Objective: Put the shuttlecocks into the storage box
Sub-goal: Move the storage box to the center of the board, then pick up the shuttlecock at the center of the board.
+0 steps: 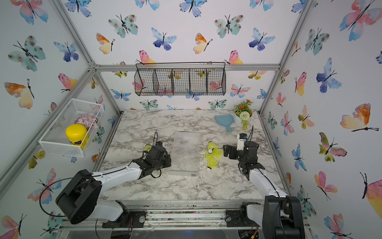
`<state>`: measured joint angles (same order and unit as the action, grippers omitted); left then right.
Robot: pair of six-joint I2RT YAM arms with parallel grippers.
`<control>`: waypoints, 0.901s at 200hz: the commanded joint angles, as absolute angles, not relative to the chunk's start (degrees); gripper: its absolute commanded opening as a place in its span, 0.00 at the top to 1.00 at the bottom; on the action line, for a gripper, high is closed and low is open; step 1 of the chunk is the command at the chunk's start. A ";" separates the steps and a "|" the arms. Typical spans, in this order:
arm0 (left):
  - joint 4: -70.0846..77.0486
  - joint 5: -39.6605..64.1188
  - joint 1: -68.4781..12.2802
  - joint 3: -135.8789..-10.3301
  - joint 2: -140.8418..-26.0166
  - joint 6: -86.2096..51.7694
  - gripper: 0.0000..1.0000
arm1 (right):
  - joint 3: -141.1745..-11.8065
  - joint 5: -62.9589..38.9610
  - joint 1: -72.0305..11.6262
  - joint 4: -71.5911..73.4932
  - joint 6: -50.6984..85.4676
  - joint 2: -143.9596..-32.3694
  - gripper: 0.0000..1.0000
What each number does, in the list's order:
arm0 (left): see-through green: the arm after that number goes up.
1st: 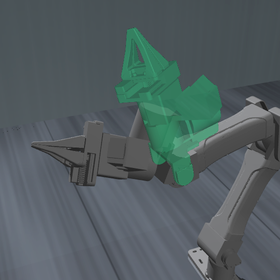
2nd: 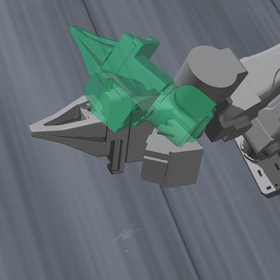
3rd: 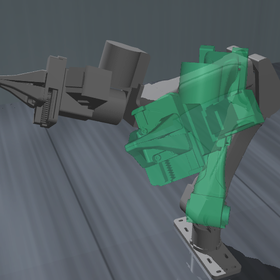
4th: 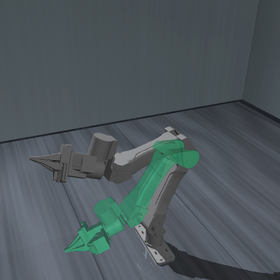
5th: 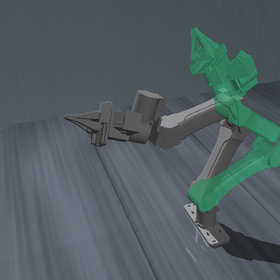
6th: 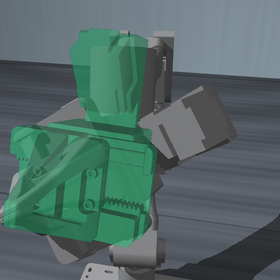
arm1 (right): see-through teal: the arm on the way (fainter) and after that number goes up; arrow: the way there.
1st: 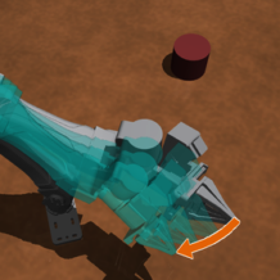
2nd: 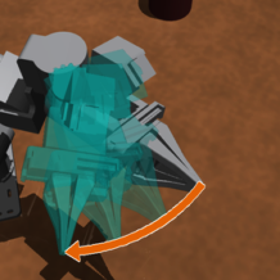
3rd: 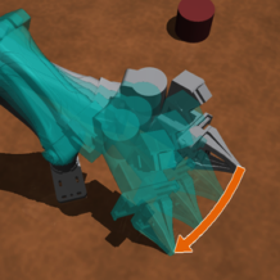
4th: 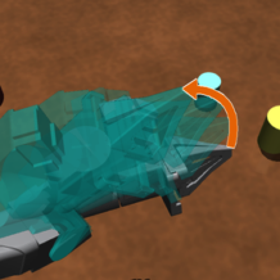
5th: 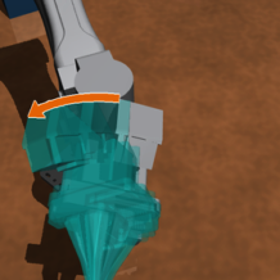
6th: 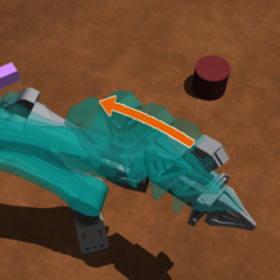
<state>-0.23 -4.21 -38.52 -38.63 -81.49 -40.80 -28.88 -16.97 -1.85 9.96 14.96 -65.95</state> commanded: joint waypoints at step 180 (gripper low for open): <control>-5.80 -6.42 -31.17 -35.76 -61.70 -29.89 0.24 | -21.07 -11.88 -14.96 -6.59 36.02 -50.98 0.17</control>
